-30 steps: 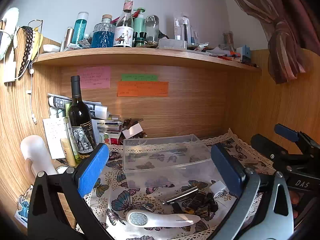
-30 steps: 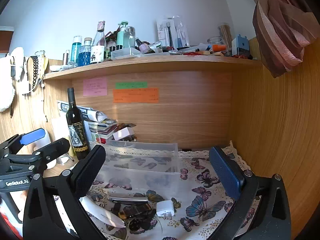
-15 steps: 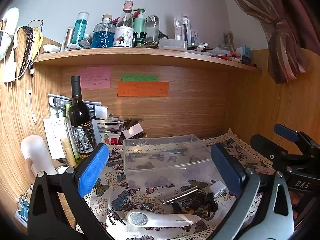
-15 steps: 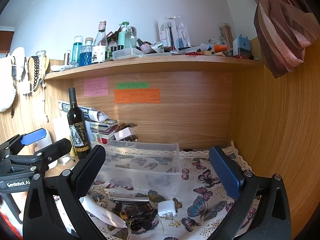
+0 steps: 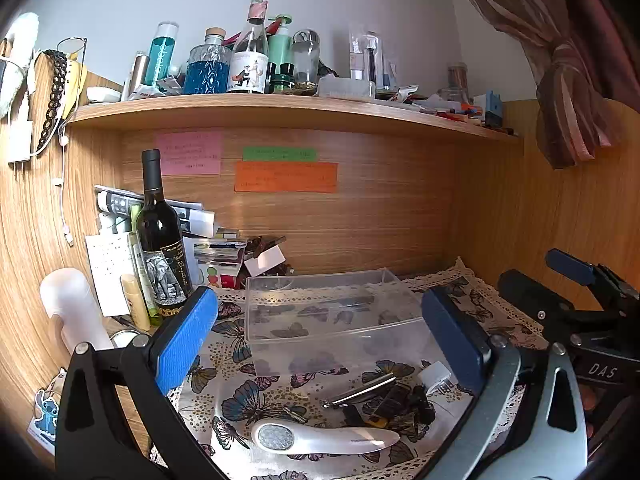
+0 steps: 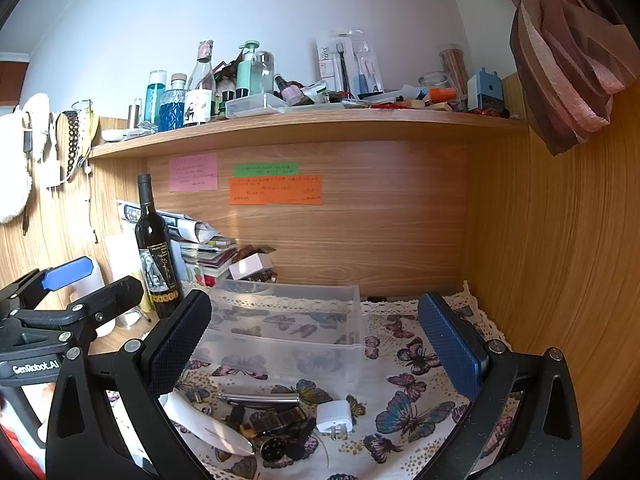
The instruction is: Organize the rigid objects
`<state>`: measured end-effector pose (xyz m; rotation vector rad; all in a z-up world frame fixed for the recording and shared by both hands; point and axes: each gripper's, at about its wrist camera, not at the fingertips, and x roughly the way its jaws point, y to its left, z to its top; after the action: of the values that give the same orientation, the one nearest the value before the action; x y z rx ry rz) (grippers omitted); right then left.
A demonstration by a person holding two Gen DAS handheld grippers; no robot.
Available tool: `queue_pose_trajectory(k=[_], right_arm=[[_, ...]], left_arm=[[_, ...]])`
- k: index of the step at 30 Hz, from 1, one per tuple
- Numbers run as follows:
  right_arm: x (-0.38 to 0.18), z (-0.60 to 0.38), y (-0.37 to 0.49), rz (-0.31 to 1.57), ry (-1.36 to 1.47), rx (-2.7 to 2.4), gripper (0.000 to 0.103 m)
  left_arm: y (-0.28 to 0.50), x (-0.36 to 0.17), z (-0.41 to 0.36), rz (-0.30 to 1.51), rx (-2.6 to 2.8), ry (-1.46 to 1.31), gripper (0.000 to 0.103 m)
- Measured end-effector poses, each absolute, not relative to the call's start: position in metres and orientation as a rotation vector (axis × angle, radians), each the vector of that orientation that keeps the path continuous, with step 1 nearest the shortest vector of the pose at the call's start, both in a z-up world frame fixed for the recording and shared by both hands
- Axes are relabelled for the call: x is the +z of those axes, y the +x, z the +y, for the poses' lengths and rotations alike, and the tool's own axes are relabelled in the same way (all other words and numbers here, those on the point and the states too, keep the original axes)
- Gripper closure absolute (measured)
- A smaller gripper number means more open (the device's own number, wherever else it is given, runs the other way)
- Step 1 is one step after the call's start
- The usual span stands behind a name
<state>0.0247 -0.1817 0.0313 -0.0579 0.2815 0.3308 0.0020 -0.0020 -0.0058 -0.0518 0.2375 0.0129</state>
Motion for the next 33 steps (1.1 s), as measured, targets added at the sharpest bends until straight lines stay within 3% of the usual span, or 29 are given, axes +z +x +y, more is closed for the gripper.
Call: queue_pose_trajectory(k=[33], right_arm=[[0.0315,-0.1822,0.025,0.275,-0.045,0.363,0.0]], left_arm=[[-0.0026,-0.0026,-0.0044,0.221,0.012,-0.044,0.0]])
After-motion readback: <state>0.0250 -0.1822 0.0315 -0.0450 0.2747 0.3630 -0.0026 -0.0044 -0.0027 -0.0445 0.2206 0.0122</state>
